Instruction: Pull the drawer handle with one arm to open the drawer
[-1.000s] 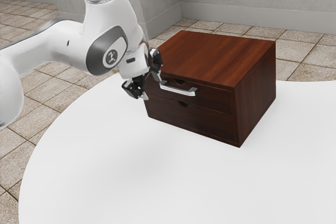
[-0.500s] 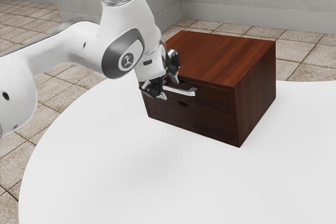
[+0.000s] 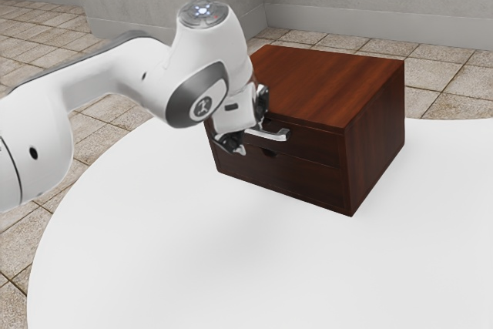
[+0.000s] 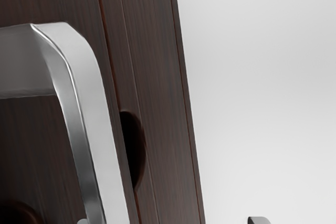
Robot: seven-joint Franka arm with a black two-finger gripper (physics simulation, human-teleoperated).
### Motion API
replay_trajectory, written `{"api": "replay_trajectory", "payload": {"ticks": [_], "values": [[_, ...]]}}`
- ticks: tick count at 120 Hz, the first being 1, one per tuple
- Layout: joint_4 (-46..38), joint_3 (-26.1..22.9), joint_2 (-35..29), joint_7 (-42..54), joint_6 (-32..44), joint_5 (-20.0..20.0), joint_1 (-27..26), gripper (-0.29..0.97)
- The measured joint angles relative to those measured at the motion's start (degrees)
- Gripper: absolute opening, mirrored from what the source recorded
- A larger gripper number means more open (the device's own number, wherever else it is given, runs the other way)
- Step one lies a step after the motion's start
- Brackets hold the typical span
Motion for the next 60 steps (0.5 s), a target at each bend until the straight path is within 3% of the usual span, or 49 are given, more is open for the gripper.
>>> {"api": "replay_trajectory", "payload": {"ticks": [12, 31, 49, 60], "values": [[-0.19, -0.24, -0.06, -1.08, 0.12, 0.17, -0.67, 0.36], [-2.27, -0.34, -1.23, -2.53, 0.54, 0.41, -0.91, 0.45], [-5.22, -0.10, -4.92, -2.83, 1.03, 0.62, -1.06, 0.30], [-6.60, 0.09, -6.26, -3.02, 1.42, 0.73, -0.99, 0.30]]}}
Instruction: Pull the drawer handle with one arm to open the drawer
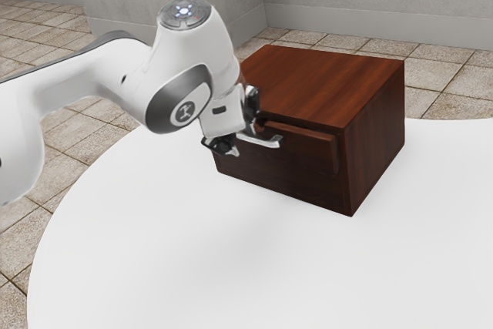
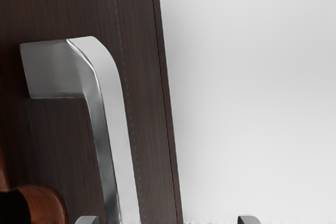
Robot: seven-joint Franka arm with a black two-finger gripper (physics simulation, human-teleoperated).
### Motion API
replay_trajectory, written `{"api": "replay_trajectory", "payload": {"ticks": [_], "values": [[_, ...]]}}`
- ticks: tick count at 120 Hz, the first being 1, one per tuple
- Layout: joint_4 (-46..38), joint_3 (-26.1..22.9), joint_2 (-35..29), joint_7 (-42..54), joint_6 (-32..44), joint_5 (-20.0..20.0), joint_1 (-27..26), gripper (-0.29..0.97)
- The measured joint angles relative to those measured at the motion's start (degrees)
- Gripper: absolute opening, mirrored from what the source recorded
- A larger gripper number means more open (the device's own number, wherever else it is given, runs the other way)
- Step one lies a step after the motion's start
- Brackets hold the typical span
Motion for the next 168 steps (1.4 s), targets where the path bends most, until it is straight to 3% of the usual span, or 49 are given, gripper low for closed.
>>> {"api": "replay_trajectory", "payload": {"ticks": [28, 56, 104, 110, 122, 130, 158, 168], "values": [[-2.73, 0.09, -0.21, -0.47, 1.08, -0.10, 0.18, 0.37], [-10.36, 0.12, -6.56, -0.94, 3.33, -0.10, -0.55, 0.29], [-20.66, -0.16, -13.86, -2.08, 6.83, 0.25, -0.63, 0.33], [-21.92, 1.81, -14.83, -2.22, 7.16, 0.20, -2.83, 0.35], [-23.32, 16.29, -16.27, -2.53, 7.79, 0.52, -18.27, 0.42], [-25.09, 20.60, -18.26, -2.94, 8.09, 1.94, -23.54, 0.48], [-32.81, 22.85, -28.84, -4.15, 8.66, 5.44, -26.63, 0.32], [-34.21, 22.91, -31.90, -4.45, 8.46, 6.22, -25.52, 0.41]]}}
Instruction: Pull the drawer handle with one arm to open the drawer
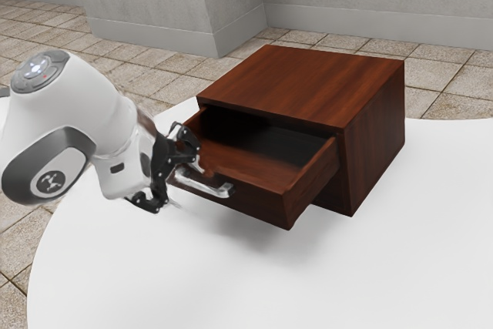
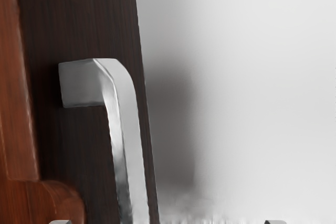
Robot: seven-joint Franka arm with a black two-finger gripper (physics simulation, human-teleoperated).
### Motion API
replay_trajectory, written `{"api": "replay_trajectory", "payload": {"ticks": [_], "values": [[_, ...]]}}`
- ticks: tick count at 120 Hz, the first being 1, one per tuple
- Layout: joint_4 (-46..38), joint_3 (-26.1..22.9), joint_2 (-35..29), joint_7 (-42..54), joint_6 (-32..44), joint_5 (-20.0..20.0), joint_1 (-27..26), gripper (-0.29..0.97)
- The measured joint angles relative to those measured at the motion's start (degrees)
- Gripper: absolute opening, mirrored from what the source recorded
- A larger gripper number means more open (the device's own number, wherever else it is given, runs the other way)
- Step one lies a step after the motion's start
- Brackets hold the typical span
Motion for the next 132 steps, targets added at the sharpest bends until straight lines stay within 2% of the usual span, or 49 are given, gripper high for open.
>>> {"api": "replay_trajectory", "payload": {"ticks": [8, 16, 20, 26, 34, 44, 56, 70, 95, 132], "values": [[-0.16, -2.56, -4.30, -0.21, -0.93, 0.31, 3.76, 0.48], [0.54, -9.92, -10.32, -0.41, -2.98, 0.27, 10.22, 0.54], [4.44, -14.74, -10.95, -0.60, -5.30, -0.60, 14.52, 0.56], [16.41, -18.63, -5.76, -0.98, -10.94, -2.55, 18.26, 0.59], [34.57, -20.12, 3.91, -1.67, -20.70, -6.83, 20.37, 0.61], [43.23, -20.33, 8.50, -5.41, -30.74, -10.79, 21.34, 0.64], [45.26, -19.49, 14.11, -10.56, -38.44, -13.00, 21.62, 0.65], [45.76, -18.32, 18.99, -15.56, -43.50, -14.12, 21.68, 0.67], [45.85, -18.08, 19.73, -22.40, -47.68, -14.75, 21.73, 0.68], [45.85, -18.08, 19.74, -29.04, -49.52, -14.88, 21.71, 0.68]]}}
